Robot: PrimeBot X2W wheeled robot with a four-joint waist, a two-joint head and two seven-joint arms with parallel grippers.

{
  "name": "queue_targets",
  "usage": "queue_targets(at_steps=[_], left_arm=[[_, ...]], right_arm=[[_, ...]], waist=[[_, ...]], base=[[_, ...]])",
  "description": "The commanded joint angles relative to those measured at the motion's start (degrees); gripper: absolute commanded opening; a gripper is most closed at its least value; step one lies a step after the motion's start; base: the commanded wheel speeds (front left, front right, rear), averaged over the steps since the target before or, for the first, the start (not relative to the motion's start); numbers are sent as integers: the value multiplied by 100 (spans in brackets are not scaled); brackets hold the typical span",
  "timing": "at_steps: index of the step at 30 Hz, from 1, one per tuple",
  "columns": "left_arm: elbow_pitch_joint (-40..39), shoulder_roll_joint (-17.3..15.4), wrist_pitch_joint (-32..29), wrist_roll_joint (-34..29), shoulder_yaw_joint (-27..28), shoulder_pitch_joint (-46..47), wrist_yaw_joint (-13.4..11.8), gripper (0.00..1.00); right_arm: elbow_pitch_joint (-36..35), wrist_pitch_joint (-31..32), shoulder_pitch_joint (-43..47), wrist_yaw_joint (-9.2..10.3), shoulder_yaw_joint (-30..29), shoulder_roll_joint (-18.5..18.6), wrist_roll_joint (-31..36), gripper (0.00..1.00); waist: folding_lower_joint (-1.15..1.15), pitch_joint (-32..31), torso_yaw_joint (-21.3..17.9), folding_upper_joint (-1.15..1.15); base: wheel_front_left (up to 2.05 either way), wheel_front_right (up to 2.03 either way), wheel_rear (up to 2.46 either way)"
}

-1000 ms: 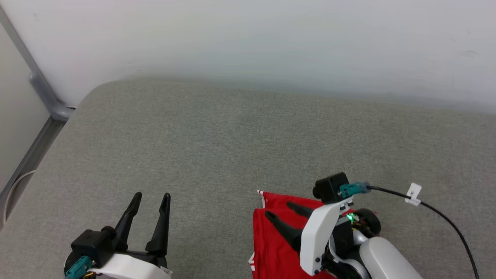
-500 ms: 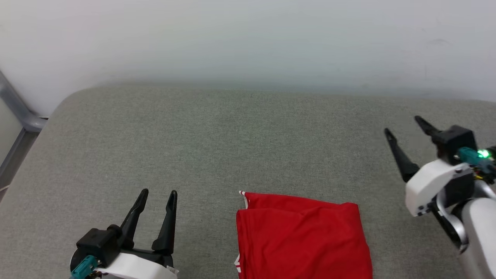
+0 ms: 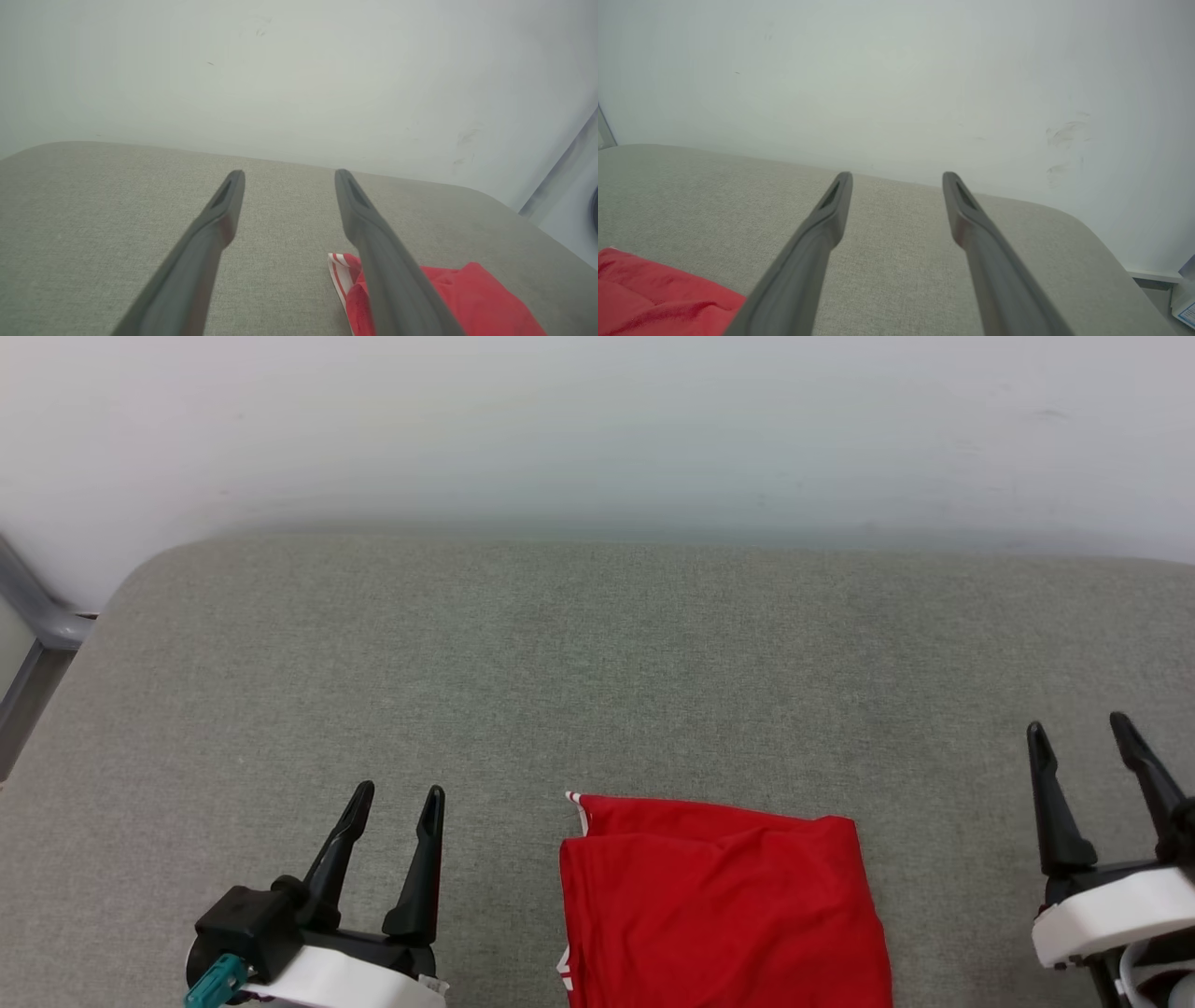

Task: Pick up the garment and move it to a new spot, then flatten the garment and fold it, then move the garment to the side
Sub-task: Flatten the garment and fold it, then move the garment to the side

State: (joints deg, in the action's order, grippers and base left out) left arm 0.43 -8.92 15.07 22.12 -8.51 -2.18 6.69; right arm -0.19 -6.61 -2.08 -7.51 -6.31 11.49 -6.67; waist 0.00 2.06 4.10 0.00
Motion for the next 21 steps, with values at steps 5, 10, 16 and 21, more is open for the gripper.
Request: queue_targets(at_steps=[5, 10, 16, 21], left_arm=[[-151, 104, 13, -194, 98, -81, 47, 100], [-191, 143, 13, -328, 163, -57, 66, 100], [-180, 163, 13, -392, 177, -33, 74, 100], [-110, 103, 13, -528, 98, 8, 78, 100]], right_arm=[[-129, -11, 244, 5, -20, -254, 83, 100], [-186, 63, 239, 5, 7, -259, 105, 100], [-242, 620, 364, 5, 268, -93, -15, 100], [-380, 1815, 499, 5, 659, 94, -441, 100]], waist=[[0, 44, 1, 0], [0, 73, 6, 0], [0, 105, 59, 0], [0, 195, 141, 0]], base=[[0, 0, 0], [0, 0, 0], [0, 0, 0], [0, 0, 0]])
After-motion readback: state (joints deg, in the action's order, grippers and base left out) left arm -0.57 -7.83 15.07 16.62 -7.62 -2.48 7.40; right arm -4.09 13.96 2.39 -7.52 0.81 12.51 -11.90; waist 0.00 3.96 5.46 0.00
